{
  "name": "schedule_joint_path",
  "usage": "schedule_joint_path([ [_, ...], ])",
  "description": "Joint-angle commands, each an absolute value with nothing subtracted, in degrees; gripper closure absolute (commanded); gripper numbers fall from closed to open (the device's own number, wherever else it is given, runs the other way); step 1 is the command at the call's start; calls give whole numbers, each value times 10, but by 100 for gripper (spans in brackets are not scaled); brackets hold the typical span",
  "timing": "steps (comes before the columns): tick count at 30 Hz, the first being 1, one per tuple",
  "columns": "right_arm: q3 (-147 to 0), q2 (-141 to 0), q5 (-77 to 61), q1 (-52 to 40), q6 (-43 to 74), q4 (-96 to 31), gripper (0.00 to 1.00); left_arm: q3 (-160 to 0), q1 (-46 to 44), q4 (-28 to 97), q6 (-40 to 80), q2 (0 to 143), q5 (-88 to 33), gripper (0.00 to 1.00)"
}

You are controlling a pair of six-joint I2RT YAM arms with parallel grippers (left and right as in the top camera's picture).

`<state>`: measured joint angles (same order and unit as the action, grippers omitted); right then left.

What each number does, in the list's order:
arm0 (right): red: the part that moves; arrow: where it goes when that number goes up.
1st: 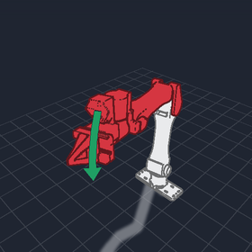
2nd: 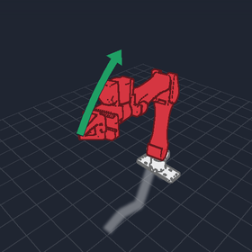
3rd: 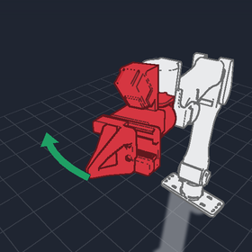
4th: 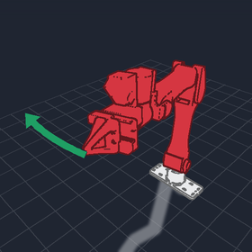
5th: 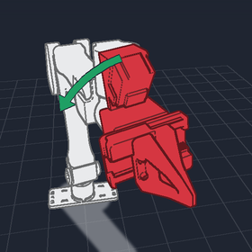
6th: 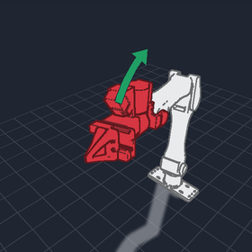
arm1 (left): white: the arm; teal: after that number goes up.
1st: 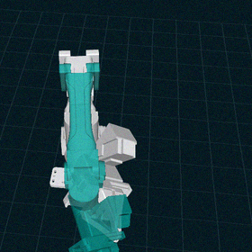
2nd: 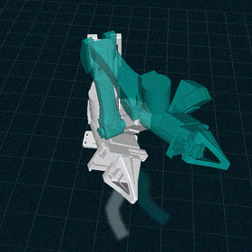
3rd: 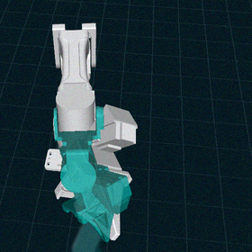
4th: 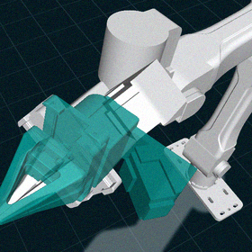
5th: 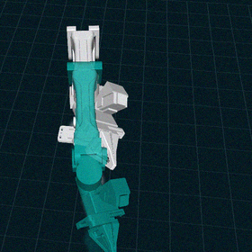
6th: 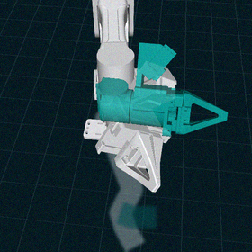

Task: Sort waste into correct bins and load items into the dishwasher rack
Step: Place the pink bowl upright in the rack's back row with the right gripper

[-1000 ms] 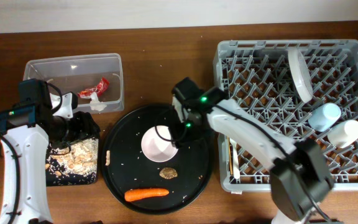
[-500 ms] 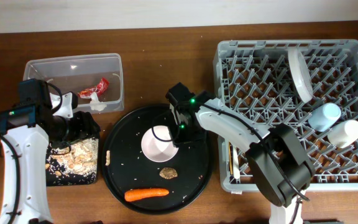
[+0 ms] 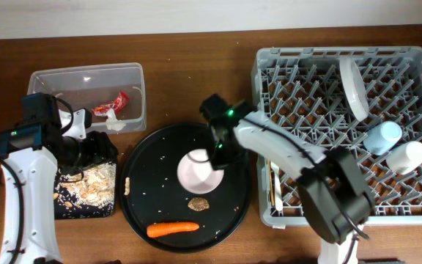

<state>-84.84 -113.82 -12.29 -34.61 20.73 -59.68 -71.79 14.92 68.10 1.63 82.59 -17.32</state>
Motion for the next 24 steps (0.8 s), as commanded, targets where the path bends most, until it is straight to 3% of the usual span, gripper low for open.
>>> schedule_joint_path([
  [1, -940, -1039, 13, -312, 198, -655, 96, -712, 152, 678, 22, 820, -180, 37],
  [6, -1006, -944, 270, -281, 203, -723, 96, -712, 152, 677, 22, 820, -180, 37],
  [11, -1005, -921, 548, -249, 322, -798, 96, -712, 152, 677, 22, 820, -180, 37],
  [18, -999, -984, 581, -195, 435, -846, 96, -712, 152, 678, 22, 820, -182, 37],
  [24, -999, -1077, 582, -175, 438, -855, 96, -712, 152, 678, 22, 820, -182, 37],
])
